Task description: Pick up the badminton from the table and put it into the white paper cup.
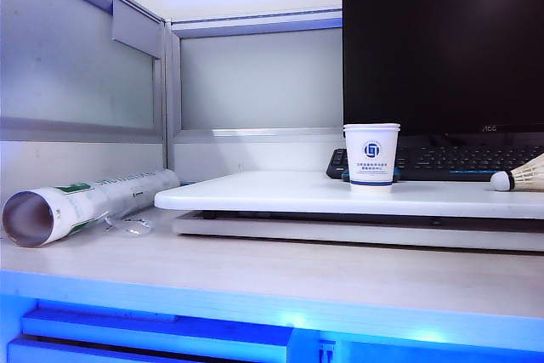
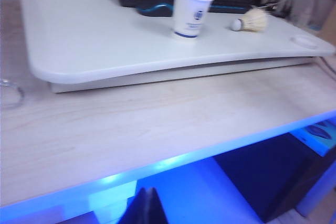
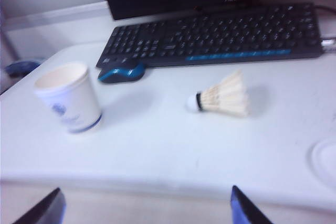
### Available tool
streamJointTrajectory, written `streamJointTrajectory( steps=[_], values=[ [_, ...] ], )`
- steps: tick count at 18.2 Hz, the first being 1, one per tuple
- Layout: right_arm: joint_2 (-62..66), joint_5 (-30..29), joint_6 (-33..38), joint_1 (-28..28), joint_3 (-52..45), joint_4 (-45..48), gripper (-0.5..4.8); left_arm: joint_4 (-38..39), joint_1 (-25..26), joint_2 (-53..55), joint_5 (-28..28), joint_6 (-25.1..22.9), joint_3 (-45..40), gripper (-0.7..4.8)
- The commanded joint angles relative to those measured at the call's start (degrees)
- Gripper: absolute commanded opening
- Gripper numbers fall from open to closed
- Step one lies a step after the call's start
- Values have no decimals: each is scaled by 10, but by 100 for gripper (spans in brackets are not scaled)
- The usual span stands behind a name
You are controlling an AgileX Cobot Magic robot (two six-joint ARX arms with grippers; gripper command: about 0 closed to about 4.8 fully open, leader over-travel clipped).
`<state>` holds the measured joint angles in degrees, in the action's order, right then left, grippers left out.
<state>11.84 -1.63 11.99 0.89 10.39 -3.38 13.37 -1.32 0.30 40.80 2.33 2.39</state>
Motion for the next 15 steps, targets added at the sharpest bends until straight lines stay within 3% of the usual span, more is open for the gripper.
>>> streamJointTrajectory(
  steps=[1,3,7,10,15],
  values=[
    [128,56,0,-5,46,98,404,16,0,0,15,1,0,-5],
    [234,35,1,-32,70,153,424,16,0,0,15,1,0,-5],
    [458,-127,20,-129,137,275,432,16,0,0,15,1,0,-5],
    [570,-167,20,-166,200,279,432,16,0,0,15,1,0,-5],
    [724,-213,19,-167,260,322,416,16,0,0,15,1,0,-5]
  ],
)
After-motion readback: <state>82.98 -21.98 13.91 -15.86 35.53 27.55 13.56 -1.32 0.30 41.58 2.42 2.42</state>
